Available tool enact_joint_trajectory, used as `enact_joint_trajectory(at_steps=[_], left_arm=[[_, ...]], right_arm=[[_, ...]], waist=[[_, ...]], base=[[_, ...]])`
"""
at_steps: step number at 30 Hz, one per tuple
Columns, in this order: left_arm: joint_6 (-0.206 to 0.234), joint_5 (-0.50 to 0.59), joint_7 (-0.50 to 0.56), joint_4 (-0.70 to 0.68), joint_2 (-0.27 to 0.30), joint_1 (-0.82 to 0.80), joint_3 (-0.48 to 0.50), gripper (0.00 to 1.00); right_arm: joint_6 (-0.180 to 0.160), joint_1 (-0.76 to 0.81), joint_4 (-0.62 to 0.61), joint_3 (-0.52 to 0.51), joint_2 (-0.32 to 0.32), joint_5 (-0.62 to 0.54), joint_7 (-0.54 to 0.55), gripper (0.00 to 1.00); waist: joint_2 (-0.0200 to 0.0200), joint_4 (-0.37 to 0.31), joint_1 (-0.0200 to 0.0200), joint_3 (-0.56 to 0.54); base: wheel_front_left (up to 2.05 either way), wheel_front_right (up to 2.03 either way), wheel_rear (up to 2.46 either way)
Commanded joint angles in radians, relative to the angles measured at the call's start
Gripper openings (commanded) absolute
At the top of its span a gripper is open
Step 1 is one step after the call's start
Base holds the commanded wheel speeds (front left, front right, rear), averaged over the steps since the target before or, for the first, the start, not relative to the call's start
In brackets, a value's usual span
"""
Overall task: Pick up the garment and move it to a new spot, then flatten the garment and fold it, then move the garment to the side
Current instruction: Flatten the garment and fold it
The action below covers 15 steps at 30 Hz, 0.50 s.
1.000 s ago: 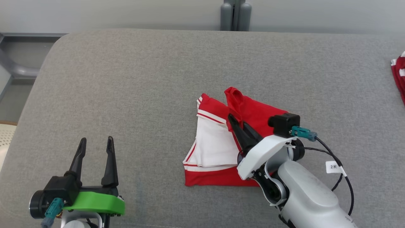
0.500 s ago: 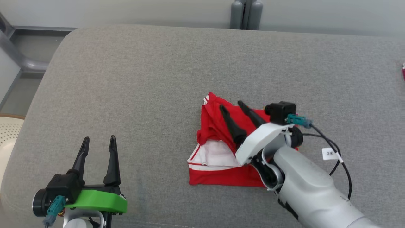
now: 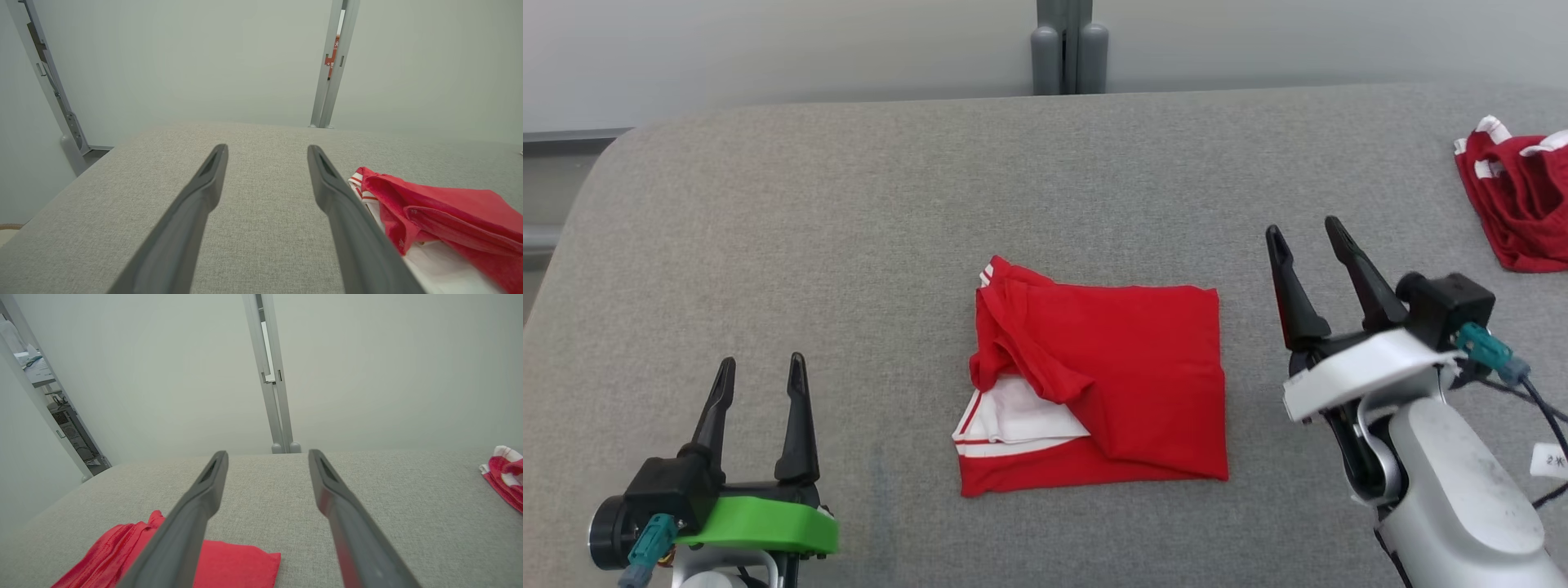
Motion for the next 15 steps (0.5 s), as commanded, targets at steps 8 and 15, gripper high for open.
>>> enact_joint_trajectory(at_steps=[8, 15], left_arm=[[0.0, 0.01, -0.002, -0.006, 0.001, 0.025, 0.011, 1.0], [0.0, 0.014, -0.002, -0.003, 0.002, 0.032, 0.017, 1.0]], right_arm=[[0.0, 0.226, -0.173, -0.079, 0.013, -0.08, -0.002, 1.0], [0.0, 0.32, -0.228, -0.128, 0.059, -0.116, -0.002, 1.0]], waist=[[-0.0001, -0.039, 0.0, -0.024], [-0.0001, -0.039, 0.0, -0.034]], base=[[0.0, 0.0, 0.0], [0.0, 0.0, 0.0]])
